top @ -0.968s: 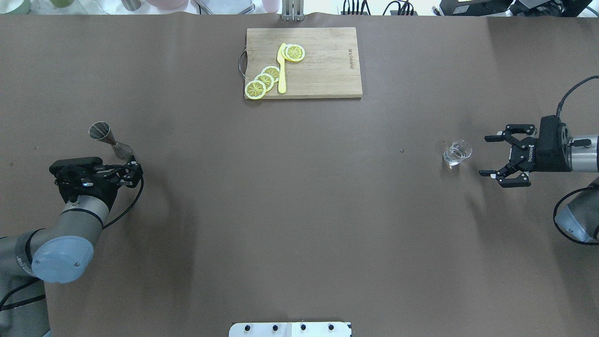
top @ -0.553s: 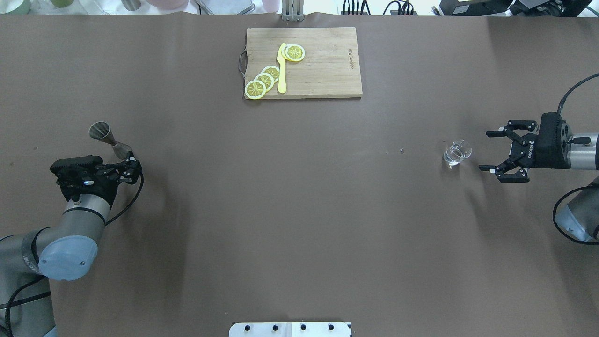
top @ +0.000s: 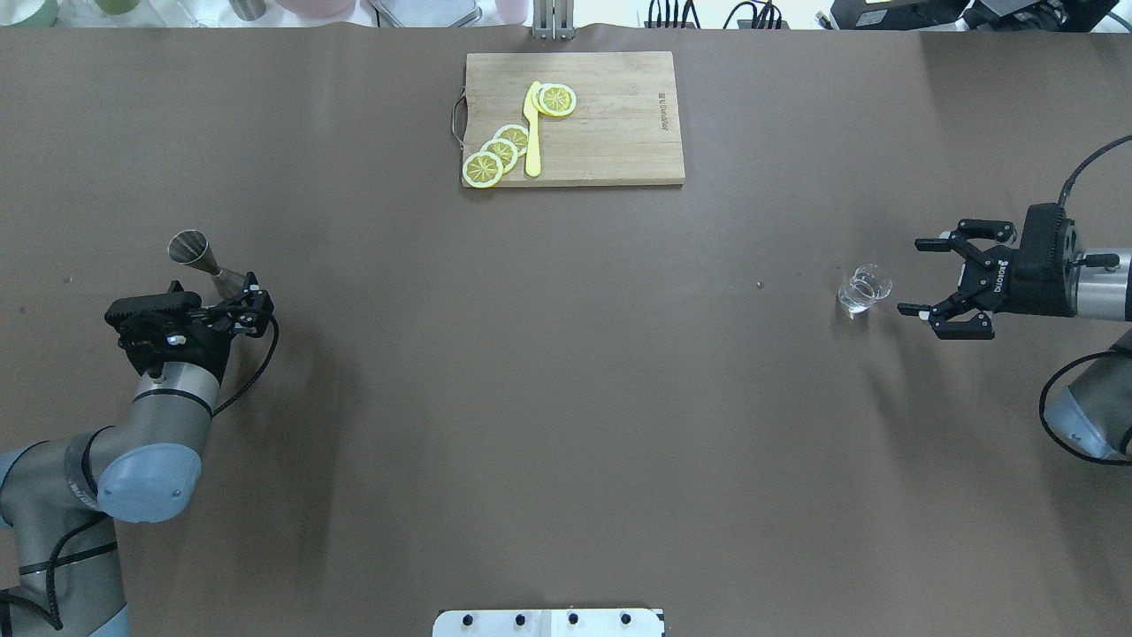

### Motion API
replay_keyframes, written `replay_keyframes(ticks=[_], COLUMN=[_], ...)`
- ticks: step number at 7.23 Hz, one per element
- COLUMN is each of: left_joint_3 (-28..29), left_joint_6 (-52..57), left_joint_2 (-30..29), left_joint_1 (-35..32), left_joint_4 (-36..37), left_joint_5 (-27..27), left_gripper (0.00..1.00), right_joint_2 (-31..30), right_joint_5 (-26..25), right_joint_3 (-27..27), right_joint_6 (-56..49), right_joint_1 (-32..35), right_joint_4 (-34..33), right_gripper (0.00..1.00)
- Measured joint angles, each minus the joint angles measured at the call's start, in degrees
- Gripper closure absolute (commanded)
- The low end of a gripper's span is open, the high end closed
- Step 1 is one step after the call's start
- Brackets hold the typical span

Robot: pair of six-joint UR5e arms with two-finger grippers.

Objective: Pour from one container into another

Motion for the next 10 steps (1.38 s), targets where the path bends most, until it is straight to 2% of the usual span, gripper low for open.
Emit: replay_keyframes(ticks=[3, 4, 6, 10], left_joint_3=[2.49, 3.55, 4.67, 6.62], left_joint_6=[0.0, -0.02, -0.08, -0.73], left_joint_2=[-0.77, -1.48, -3.4, -4.37], left_joint_1=[-1.16, -1.54, -2.32, -2.55], left_joint_4=[-0.08, -0.1, -0.06, -0.06], left_joint_5=[2.74, 2.8, 2.61, 2.41], left_gripper=[0.03, 0.03, 0.11, 0.11], right_joint_2=[-0.19, -0.19, 0.12, 1.85], right_joint_5=[-0.64, -0.65, -0.64, -0.57], right_joint_3=[0.28, 0.11, -0.87, -3.39], right_joint_6=[0.22, 0.21, 0.15, 0.14], right_joint_1=[-1.2, -1.51, -1.77, -2.36], right_joint_4=[0.0, 0.02, 0.18, 0.35], right_gripper=[0.01, 0.01, 0.01, 0.01])
